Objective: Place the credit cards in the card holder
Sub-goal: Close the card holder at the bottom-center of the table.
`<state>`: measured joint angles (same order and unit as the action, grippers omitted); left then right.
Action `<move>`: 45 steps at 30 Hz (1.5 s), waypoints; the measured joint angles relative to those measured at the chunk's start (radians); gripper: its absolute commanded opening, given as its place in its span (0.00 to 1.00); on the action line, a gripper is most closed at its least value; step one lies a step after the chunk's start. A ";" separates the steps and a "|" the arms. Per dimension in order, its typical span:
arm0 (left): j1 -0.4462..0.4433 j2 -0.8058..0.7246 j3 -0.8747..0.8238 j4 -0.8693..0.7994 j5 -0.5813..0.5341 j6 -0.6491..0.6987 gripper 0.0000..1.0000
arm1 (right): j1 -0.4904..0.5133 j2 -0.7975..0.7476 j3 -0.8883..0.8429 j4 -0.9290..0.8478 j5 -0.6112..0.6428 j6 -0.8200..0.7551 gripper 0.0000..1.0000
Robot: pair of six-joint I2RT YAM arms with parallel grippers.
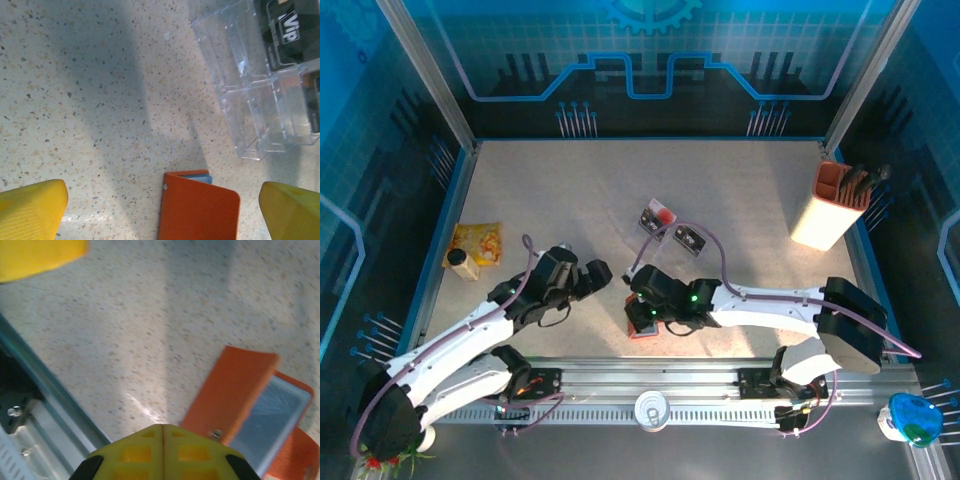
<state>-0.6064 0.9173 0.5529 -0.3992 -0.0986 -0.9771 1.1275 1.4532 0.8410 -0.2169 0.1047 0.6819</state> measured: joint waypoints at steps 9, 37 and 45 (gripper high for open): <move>-0.021 0.148 0.003 0.000 0.051 0.089 0.99 | -0.077 -0.027 -0.218 0.066 0.008 0.045 0.03; -0.326 0.481 0.114 0.000 -0.082 0.128 0.99 | -0.117 -0.149 -0.266 0.133 -0.007 0.080 0.03; -0.371 0.559 0.167 -0.042 -0.148 0.132 0.99 | -0.175 -0.201 -0.260 0.043 -0.007 0.045 0.30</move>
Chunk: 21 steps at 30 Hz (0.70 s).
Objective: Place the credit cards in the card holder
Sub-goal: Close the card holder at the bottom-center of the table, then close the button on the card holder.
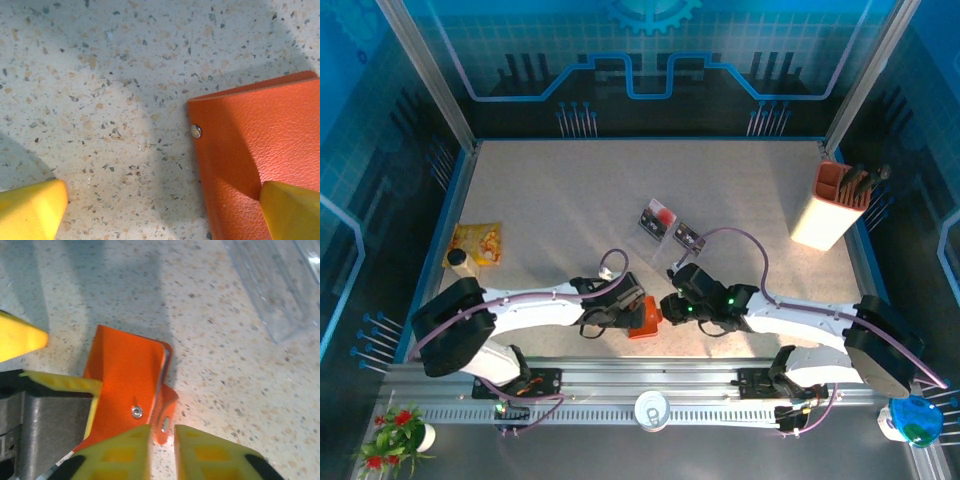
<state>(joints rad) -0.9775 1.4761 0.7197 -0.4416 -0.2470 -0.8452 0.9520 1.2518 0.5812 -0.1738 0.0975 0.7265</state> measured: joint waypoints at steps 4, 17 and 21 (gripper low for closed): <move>-0.021 0.034 0.033 -0.024 -0.031 0.004 0.99 | -0.003 0.035 0.031 -0.038 -0.004 -0.032 0.36; -0.034 0.042 0.040 -0.028 -0.053 0.006 0.99 | -0.004 0.163 0.094 -0.044 -0.023 -0.071 0.30; -0.034 0.042 0.040 -0.028 -0.053 0.006 0.99 | -0.004 0.190 0.101 -0.043 -0.027 -0.080 0.16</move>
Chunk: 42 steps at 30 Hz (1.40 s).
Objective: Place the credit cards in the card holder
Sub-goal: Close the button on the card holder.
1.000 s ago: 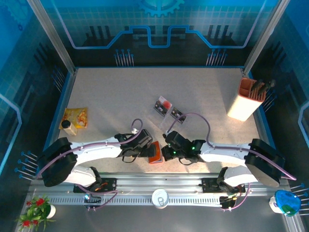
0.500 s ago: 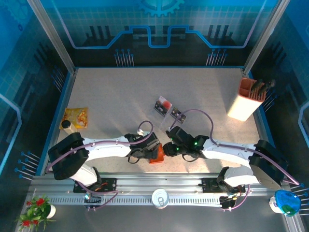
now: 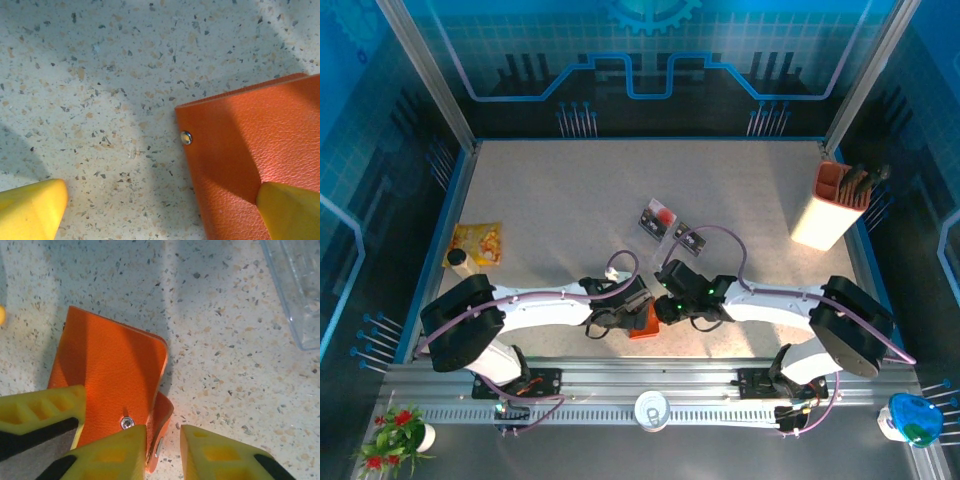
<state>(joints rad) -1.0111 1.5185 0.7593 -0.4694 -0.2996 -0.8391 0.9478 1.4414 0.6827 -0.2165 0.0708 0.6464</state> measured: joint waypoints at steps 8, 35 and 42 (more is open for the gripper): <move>0.000 0.000 -0.002 0.003 0.000 0.000 0.99 | -0.006 0.001 0.000 -0.001 -0.001 0.002 0.07; 0.000 0.000 -0.004 0.007 0.000 0.000 0.99 | -0.015 -0.029 -0.001 0.016 -0.011 0.008 0.13; 0.000 0.000 -0.005 0.010 0.000 0.000 0.99 | -0.015 -0.026 -0.009 0.026 -0.011 0.007 0.17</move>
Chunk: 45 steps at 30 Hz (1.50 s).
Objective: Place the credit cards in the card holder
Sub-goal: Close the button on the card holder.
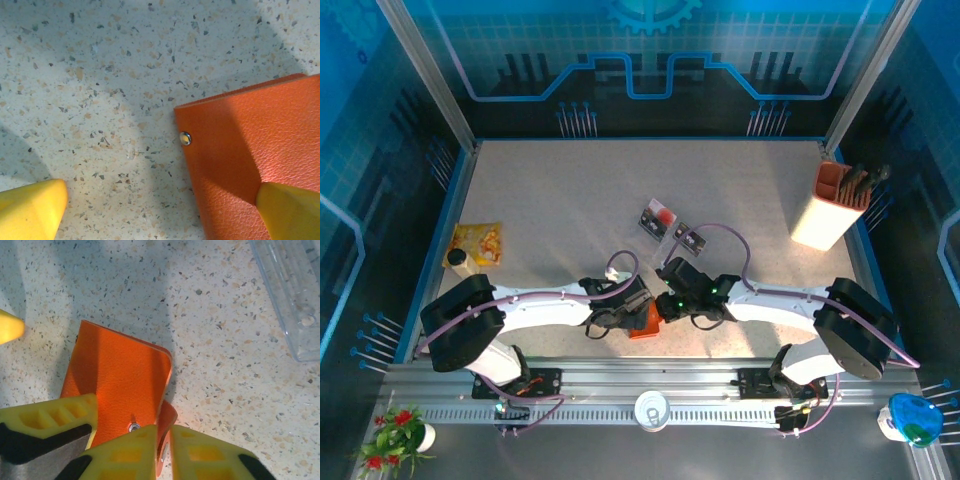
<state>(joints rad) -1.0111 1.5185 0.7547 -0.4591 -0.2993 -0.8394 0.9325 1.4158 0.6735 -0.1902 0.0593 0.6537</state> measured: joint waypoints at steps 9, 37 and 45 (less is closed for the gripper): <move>0.000 0.000 -0.001 0.001 0.000 0.000 0.99 | -0.010 0.011 -0.011 0.010 -0.011 0.000 0.03; 0.000 0.000 -0.007 0.012 0.000 -0.015 0.99 | -0.011 0.071 -0.018 0.135 -0.106 0.077 0.00; 0.000 0.000 -0.011 0.016 0.000 -0.023 0.99 | -0.011 0.092 -0.019 0.154 -0.113 0.091 0.00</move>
<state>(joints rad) -1.0111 1.5185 0.7433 -0.4427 -0.2989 -0.8627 0.9218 1.5078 0.6548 -0.0360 -0.0540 0.7448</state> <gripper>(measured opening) 0.992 0.063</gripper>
